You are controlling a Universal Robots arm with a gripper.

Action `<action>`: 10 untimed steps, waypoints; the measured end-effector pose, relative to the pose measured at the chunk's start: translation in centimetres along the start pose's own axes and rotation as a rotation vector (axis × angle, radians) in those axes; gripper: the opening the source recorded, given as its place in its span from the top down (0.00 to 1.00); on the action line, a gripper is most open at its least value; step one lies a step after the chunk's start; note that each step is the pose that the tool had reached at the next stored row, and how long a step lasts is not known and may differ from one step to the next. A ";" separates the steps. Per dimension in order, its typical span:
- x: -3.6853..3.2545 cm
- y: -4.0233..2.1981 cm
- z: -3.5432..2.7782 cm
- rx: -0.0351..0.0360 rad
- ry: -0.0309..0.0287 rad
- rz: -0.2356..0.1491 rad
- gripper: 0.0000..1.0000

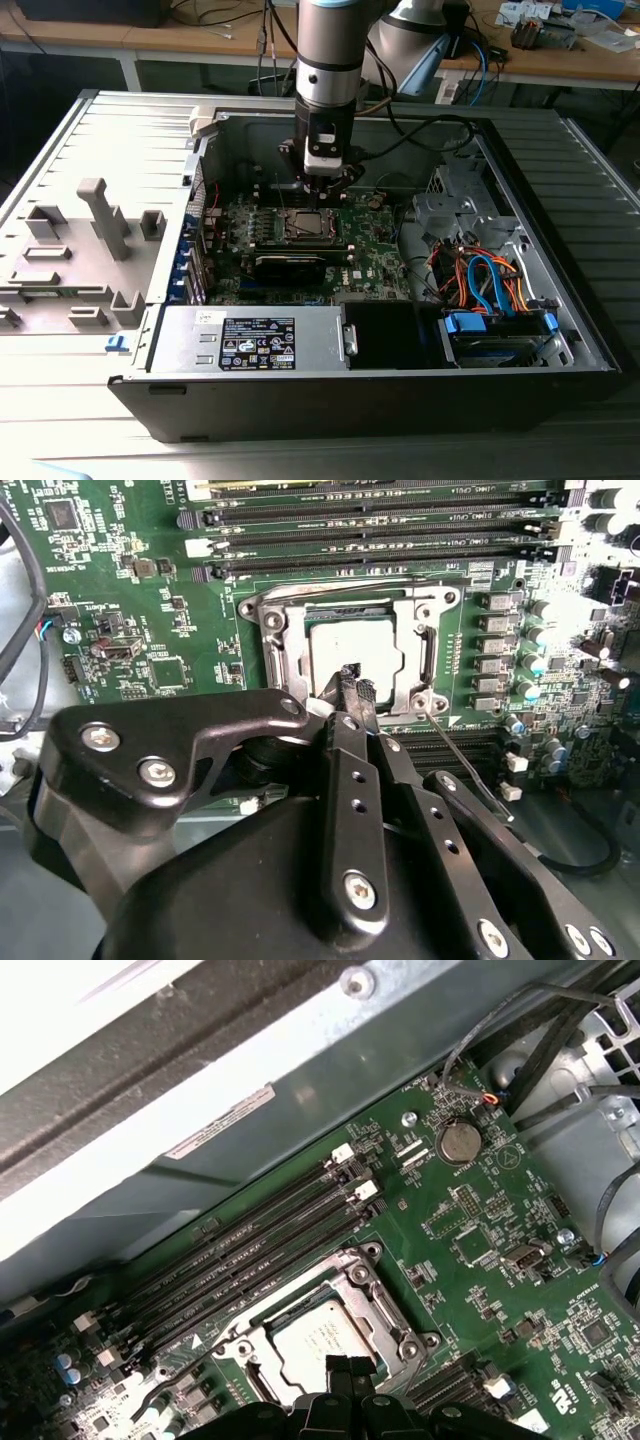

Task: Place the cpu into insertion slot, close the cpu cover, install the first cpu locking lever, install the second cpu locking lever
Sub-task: 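Install the first cpu locking lever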

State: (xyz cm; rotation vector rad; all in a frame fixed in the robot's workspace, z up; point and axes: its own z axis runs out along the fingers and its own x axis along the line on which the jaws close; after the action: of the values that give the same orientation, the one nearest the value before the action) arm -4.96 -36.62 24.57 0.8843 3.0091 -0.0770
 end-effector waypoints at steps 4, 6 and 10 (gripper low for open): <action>0.00 0.00 0.00 -0.0002 -0.0005 -0.010 0.89; 0.00 0.00 0.00 -0.0003 -0.0007 -0.015 0.89; 0.00 0.00 0.00 -0.0006 -0.0012 -0.029 0.89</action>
State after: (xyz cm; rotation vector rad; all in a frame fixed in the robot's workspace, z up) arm -4.96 -36.62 24.56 0.8410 3.0208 -0.0766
